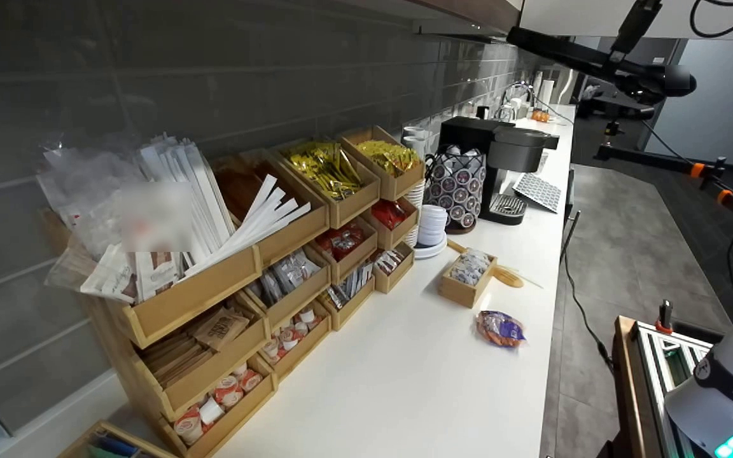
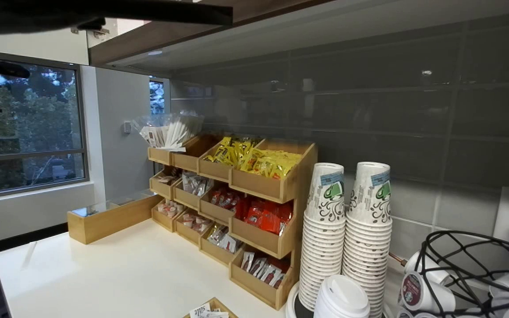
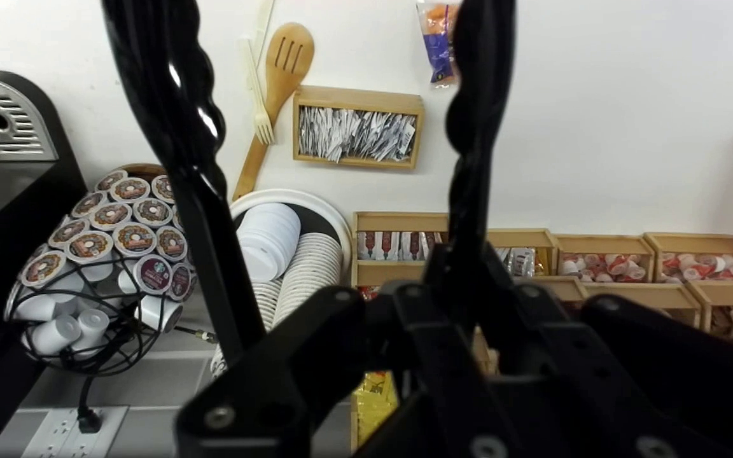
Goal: Put the black tongs in the upper cabinet.
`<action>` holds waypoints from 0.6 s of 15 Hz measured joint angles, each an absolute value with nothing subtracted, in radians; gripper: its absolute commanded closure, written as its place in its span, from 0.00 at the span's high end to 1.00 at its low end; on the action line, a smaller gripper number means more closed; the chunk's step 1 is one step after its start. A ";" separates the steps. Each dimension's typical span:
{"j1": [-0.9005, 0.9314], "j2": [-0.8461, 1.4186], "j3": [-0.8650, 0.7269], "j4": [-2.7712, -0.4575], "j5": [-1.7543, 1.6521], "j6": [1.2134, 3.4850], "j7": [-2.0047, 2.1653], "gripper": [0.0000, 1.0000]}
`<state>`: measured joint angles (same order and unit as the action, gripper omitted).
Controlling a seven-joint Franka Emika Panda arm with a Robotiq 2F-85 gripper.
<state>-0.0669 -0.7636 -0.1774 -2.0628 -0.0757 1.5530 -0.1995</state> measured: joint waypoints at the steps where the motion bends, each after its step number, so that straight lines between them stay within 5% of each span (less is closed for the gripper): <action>1: -0.066 -0.764 -0.182 -2.044 -0.067 1.542 -0.205 0.04; 9: -0.062 -0.764 -0.205 -1.920 0.009 1.548 -0.216 0.04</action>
